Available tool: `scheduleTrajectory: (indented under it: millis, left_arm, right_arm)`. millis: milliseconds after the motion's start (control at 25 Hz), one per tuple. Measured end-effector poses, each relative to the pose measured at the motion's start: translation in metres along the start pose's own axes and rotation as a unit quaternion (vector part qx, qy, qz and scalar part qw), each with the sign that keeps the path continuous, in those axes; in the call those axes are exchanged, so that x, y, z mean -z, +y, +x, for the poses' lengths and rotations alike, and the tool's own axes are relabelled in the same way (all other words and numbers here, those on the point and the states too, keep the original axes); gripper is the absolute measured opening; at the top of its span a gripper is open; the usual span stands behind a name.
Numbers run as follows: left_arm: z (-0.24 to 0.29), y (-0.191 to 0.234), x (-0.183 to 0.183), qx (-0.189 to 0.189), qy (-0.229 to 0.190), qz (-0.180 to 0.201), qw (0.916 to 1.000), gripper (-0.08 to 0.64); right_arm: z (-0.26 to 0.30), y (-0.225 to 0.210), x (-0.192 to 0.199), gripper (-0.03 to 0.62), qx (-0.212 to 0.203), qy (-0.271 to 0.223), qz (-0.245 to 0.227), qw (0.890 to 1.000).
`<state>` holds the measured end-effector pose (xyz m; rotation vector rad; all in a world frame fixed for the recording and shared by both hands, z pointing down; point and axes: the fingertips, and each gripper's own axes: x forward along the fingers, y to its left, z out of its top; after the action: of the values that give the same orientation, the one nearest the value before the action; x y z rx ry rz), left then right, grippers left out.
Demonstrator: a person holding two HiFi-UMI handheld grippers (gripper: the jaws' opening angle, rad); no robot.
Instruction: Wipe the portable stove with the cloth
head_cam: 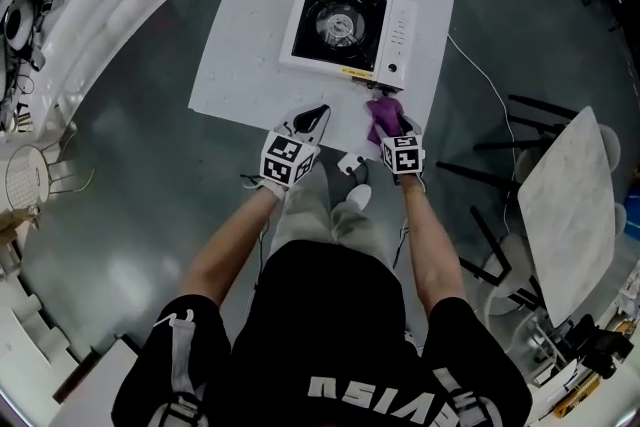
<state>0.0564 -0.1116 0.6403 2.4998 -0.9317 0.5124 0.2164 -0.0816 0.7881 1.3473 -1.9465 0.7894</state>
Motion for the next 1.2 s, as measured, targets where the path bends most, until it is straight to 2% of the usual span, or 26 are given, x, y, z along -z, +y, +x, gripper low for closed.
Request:
scheduleTrajectory:
  millis: [120, 160, 240, 280, 480, 800, 1040, 1200]
  left_arm:
    - [-0.004, 0.008, 0.002, -0.005, 0.003, -0.004, 1.0000, 0.009]
    - [-0.005, 0.009, 0.004, -0.006, 0.003, -0.006, 1.0000, 0.009]
    - [-0.007, 0.010, 0.006, -0.007, 0.004, -0.007, 0.9999, 0.009]
    - [-0.008, 0.010, 0.006, -0.008, 0.004, -0.007, 0.9999, 0.009]
    - [-0.010, 0.001, -0.003, -0.007, -0.006, -0.003, 1.0000, 0.009]
    - [-0.022, -0.025, -0.045, -0.017, -0.051, 0.010, 0.9985, 0.009]
    - [-0.033, -0.046, -0.099, -0.024, -0.100, 0.047, 0.9936, 0.009]
    - [-0.049, -0.063, -0.122, -0.030, -0.121, 0.074, 0.9894, 0.009]
  right_arm:
    - [0.005, -0.001, 0.001, 0.229, 0.014, 0.004, -0.004, 1.000]
    - [0.005, 0.000, -0.001, 0.211, 0.016, 0.003, -0.006, 1.000]
    - [0.003, 0.002, -0.002, 0.135, 0.022, 0.001, -0.010, 1.000]
    - [0.001, 0.003, -0.003, 0.122, 0.023, 0.000, -0.013, 1.000]
    - [-0.020, 0.006, -0.019, 0.110, 0.019, -0.025, -0.014, 0.999]
    - [-0.100, -0.005, -0.076, 0.104, 0.022, -0.115, -0.029, 0.993]
    - [-0.167, -0.023, -0.138, 0.101, 0.039, -0.198, -0.046, 0.978]
    - [-0.207, -0.026, -0.163, 0.101, 0.046, -0.236, -0.062, 0.969]
